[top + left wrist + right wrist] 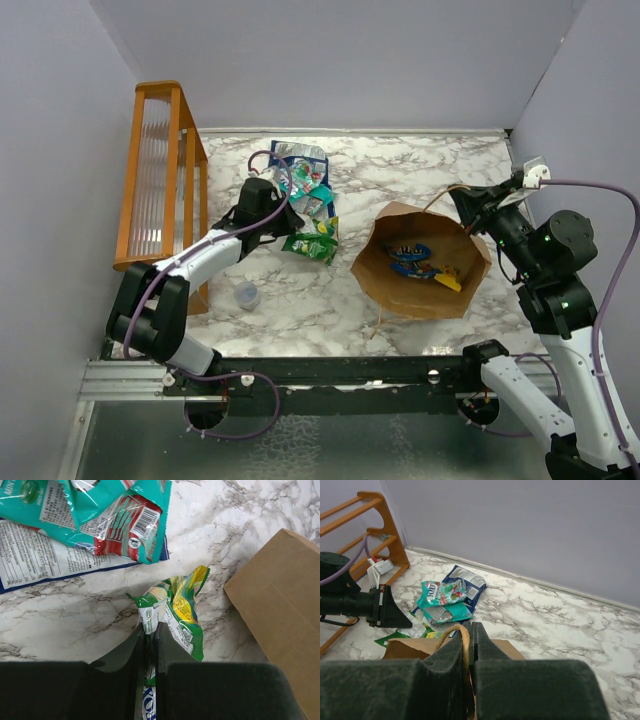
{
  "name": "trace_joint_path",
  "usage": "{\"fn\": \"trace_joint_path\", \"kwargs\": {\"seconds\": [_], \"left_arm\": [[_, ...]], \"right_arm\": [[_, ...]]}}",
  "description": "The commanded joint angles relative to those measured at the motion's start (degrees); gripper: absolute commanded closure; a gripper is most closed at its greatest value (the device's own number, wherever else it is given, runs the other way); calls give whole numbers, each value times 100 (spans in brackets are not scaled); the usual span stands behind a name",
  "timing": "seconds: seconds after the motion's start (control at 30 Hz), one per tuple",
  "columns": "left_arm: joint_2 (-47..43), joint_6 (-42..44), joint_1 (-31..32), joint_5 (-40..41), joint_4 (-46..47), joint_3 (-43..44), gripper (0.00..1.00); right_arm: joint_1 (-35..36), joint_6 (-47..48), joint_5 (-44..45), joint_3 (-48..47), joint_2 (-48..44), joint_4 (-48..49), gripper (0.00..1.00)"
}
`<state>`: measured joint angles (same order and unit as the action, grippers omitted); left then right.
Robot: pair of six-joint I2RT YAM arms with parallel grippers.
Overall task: Take the snacks out of the paper bag
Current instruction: Place the snack at the center of the board.
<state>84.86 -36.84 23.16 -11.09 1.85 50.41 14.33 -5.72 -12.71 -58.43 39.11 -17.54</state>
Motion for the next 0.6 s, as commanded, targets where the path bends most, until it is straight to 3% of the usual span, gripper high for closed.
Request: {"fn": "trace_joint_path", "kwargs": {"seconds": [0.0,0.33,0.57], "left_arm": [[84,-199,-140,142,389,-33,100],[427,1,-223,324,323,-44,96],[373,268,-224,671,-3,35,80]], "right_arm": [[43,18,-143,-64,18,163,99],[44,-13,-247,-70,62,181,99],[44,-9,-266,-85,67,163,99]]}}
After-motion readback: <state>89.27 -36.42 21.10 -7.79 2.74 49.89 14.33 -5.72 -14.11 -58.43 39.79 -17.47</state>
